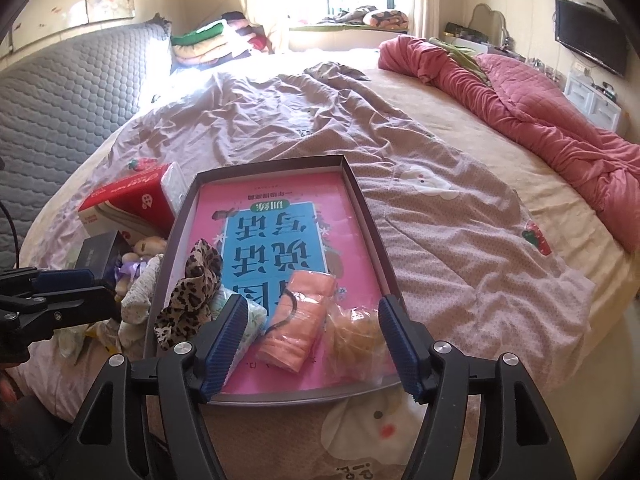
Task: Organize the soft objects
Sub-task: 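Open both grippers to drop the scrunchie and pink item onto the tray, then move the left gripper to the pink-bonneted bear while the right gripper reaches the floral scrunchie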
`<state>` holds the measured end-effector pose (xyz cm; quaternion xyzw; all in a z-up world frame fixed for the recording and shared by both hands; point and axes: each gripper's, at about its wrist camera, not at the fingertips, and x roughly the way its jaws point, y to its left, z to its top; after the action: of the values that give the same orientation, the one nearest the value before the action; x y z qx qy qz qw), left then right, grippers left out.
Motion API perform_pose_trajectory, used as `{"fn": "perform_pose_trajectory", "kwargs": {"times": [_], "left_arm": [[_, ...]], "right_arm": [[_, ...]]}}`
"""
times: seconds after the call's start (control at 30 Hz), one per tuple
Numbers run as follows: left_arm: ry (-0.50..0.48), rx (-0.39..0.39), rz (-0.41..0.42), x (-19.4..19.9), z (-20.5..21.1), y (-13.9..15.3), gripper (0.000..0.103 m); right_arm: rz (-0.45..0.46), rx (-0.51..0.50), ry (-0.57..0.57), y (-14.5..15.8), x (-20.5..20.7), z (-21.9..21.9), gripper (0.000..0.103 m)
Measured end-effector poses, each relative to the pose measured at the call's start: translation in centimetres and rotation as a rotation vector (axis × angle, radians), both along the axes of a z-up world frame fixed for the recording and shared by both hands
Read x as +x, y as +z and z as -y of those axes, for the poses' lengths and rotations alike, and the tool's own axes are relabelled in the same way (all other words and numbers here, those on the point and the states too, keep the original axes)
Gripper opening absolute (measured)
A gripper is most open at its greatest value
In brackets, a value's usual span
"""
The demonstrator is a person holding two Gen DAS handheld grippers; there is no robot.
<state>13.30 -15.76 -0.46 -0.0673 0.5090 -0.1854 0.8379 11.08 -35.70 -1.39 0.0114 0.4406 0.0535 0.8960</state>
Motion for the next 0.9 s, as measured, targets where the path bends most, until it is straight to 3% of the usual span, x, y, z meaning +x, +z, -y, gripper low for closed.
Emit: {"fn": "perform_pose_trajectory", "kwargs": {"times": [0.37,0.9], "left_arm": [[0.037,0.032,0.023,-0.9,-1.7,1.0,0.073],[0.174,0.053,0.046,-2.0,-7.8,2.6,0.073]], "right_arm": [[0.042,-0.013,0.021,1.7,-0.2,-1.2,0.071],[0.118,-0.017,0.100,4.7,-0.7,-4.2,0.074]]}}
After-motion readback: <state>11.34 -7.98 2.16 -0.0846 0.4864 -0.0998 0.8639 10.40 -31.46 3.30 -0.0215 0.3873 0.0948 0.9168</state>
